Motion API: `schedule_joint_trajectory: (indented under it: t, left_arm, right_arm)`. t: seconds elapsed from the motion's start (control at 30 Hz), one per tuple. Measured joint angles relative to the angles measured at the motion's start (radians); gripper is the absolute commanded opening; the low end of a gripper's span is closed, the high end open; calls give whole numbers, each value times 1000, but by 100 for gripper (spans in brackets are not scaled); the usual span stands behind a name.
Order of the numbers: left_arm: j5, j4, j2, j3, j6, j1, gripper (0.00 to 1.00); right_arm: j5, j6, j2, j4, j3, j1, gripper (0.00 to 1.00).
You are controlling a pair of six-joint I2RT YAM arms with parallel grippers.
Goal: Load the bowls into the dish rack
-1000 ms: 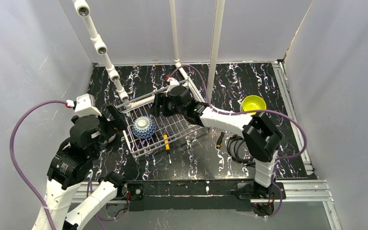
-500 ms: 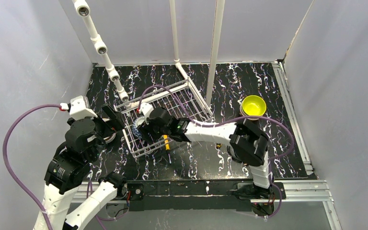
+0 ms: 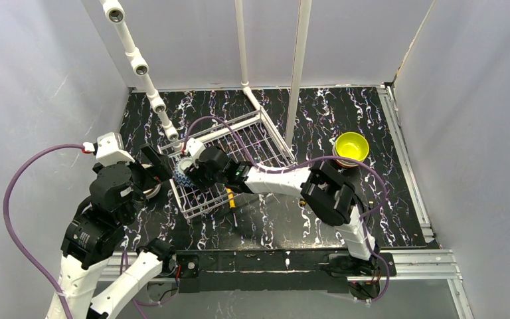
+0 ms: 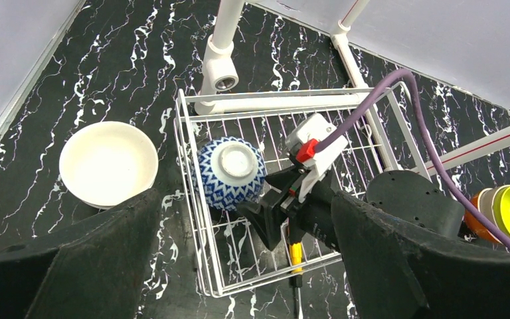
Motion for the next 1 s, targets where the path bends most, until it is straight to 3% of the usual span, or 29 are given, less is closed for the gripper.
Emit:
schedule_joint_trajectory:
  t: [0.53,0.63,0.8,1.0]
  left_arm:
    - [0,-3,0,0,6,0,98]
    - [0,-3,0,0,6,0,98]
    - [0,-6,11,0,1,0,98]
    - [0,-7,50,1,-14,0,98]
  right_arm:
    - [98,8,104,89,104,0,52]
    - [108,19,107,95,104,1,56]
    - [95,48,102,101,98,1,72]
    - [45,125,-19,81,5,-2,73]
